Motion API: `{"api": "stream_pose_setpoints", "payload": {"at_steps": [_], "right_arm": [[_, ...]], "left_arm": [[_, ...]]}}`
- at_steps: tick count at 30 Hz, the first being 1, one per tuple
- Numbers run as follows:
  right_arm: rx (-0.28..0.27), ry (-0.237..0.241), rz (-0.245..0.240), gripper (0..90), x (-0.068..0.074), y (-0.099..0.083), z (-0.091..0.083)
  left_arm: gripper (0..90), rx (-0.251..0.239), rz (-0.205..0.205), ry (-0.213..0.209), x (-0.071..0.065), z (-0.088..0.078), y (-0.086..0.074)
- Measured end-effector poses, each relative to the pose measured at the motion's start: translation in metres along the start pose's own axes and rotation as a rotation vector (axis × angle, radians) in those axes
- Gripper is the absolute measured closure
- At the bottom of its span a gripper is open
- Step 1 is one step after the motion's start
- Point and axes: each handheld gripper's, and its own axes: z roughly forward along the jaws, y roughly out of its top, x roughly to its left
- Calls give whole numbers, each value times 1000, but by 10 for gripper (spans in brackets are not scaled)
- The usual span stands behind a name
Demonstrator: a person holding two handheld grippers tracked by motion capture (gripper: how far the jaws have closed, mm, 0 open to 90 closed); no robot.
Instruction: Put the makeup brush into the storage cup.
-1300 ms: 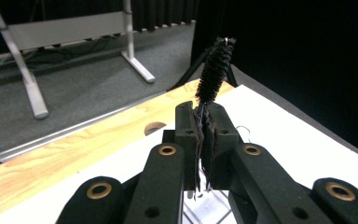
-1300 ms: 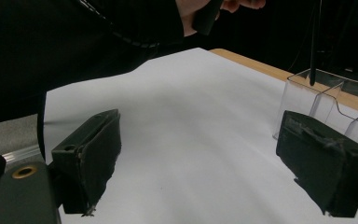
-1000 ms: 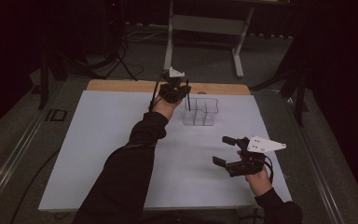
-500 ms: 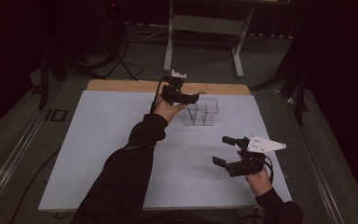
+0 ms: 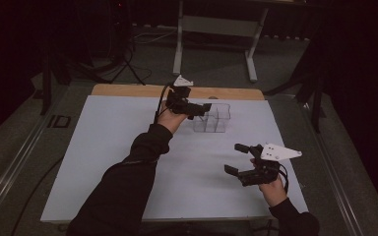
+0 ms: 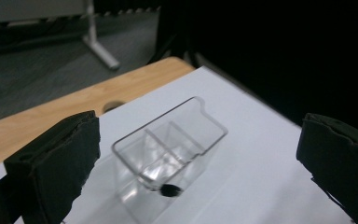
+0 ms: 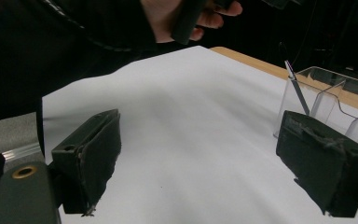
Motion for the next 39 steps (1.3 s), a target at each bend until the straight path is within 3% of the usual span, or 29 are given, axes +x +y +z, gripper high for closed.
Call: {"api": "stream_pose_setpoints", "payload": {"at_steps": [5, 18, 29, 32, 39], "right_arm": [[0, -1, 4, 137, 0, 0, 1], [1, 5, 2, 137, 2, 2, 4], [-2, 16, 7, 138, 2, 2, 5], [1, 19, 6, 138, 3, 2, 6], [3, 24, 5, 138, 3, 2, 7]], "left_arm": [[0, 3, 48, -10, -8, -17, -2], [0, -18, 77, -32, -13, -71, -11], [1, -39, 82, -20, -9, -106, -30], [1, -46, 86, 3, -11, -113, -39], [1, -59, 88, -19, -15, -127, -58]]}}
